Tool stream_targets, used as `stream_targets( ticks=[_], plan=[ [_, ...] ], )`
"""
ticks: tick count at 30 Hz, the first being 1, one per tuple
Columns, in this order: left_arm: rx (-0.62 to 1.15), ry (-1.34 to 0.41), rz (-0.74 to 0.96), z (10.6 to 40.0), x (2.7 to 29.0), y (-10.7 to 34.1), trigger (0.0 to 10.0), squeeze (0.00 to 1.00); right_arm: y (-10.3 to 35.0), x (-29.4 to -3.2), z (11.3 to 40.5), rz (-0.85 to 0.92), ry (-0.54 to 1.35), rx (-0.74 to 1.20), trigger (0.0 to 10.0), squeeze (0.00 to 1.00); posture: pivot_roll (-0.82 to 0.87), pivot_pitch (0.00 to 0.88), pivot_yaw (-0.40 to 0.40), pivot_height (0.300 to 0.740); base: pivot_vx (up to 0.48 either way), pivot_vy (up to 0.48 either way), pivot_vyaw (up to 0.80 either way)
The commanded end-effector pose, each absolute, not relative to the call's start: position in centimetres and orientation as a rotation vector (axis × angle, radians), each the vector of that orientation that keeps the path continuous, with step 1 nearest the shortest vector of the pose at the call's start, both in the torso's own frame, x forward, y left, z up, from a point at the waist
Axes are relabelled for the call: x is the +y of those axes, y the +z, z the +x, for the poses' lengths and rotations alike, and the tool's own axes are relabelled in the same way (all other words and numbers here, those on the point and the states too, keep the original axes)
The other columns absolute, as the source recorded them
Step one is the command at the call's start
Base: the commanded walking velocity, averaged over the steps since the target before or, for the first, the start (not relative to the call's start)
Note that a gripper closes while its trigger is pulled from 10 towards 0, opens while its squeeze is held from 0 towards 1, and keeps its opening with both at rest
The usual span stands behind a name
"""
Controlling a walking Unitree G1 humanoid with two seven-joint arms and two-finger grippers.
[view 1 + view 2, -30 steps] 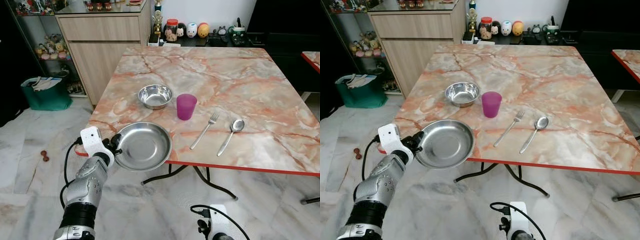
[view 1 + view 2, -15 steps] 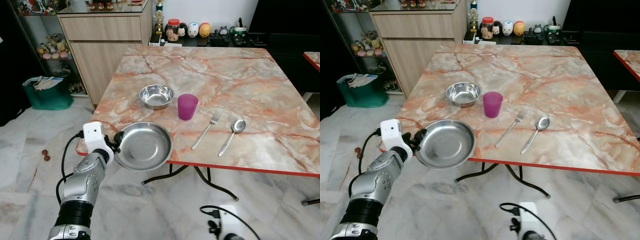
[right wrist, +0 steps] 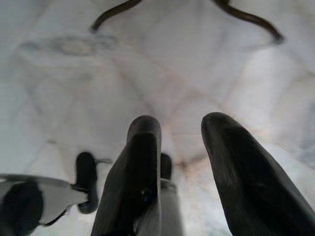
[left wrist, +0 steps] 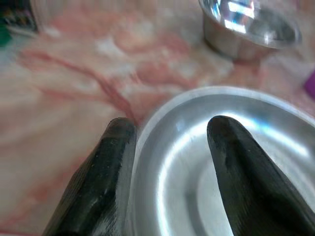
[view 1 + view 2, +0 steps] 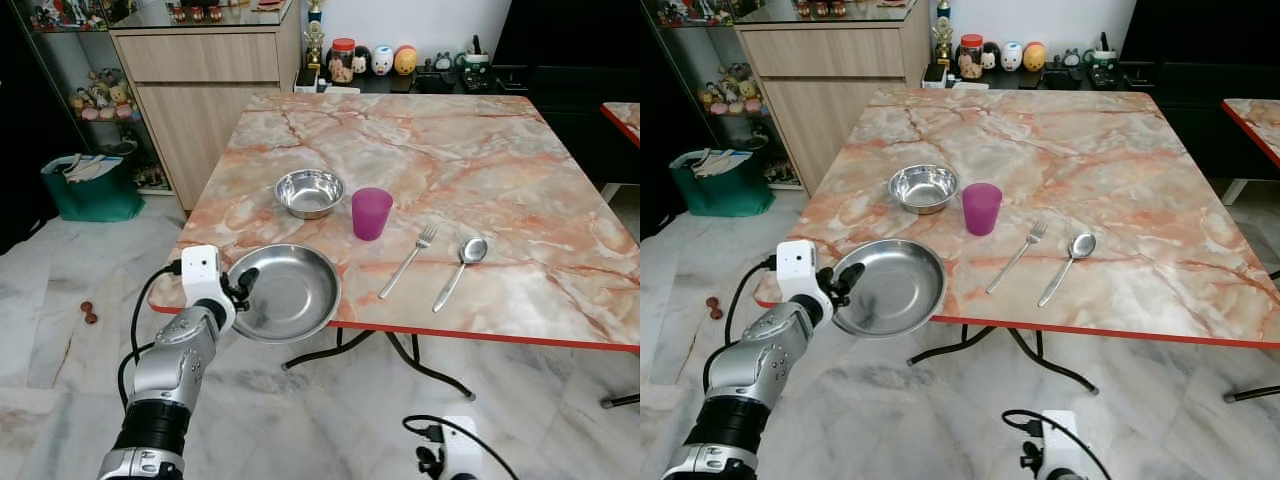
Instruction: Setting the table
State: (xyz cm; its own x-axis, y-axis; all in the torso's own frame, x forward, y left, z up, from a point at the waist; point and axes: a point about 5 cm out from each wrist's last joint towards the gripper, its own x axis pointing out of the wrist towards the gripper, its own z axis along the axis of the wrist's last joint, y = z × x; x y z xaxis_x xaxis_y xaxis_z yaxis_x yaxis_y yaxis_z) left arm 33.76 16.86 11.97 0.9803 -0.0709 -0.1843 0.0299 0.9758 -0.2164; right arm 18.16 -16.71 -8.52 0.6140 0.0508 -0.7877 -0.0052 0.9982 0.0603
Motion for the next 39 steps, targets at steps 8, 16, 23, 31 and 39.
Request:
stream_targets(
  ticks=[8, 16, 23, 31, 39],
  plan=[
    [0.193, 0.009, -0.071, 34.0, 18.1, 11.9, 10.0, 0.0, -8.5, -15.3, 18.5, 0.044, 0.045, 0.904, 10.0, 0.0, -0.01, 0.0, 0.011, 0.74, 0.0, 0.0, 0.0],
    [0.246, -0.024, -0.054, 33.5, 18.0, 10.8, 10.0, 1.0, -8.3, -16.9, 18.7, 0.039, 0.03, 0.9, 10.0, 0.0, -0.01, 0.0, 0.012, 0.74, 0.0, 0.0, 0.0],
    [0.287, -0.088, -0.059, 33.5, 17.2, 10.4, 10.0, 0.0, -8.0, -19.0, 18.8, 0.036, 0.008, 0.899, 10.0, 0.0, 0.0, 0.0, 0.008, 0.74, 0.0, 0.0, 0.0],
    [0.314, -0.12, -0.043, 33.4, 16.8, 9.9, 10.0, 0.0, -8.1, -19.2, 18.5, 0.037, 0.005, 0.907, 10.0, 0.0, -0.01, 0.0, 0.008, 0.74, 0.0, 0.0, 0.0],
    [0.322, -0.116, -0.034, 33.7, 16.6, 9.8, 10.0, 0.0, -8.1, -17.4, 19.1, 0.043, 0.026, 0.9, 10.0, 0.0, 0.0, 0.0, 0.009, 0.74, 0.0, 0.0, 0.0]
  ],
)
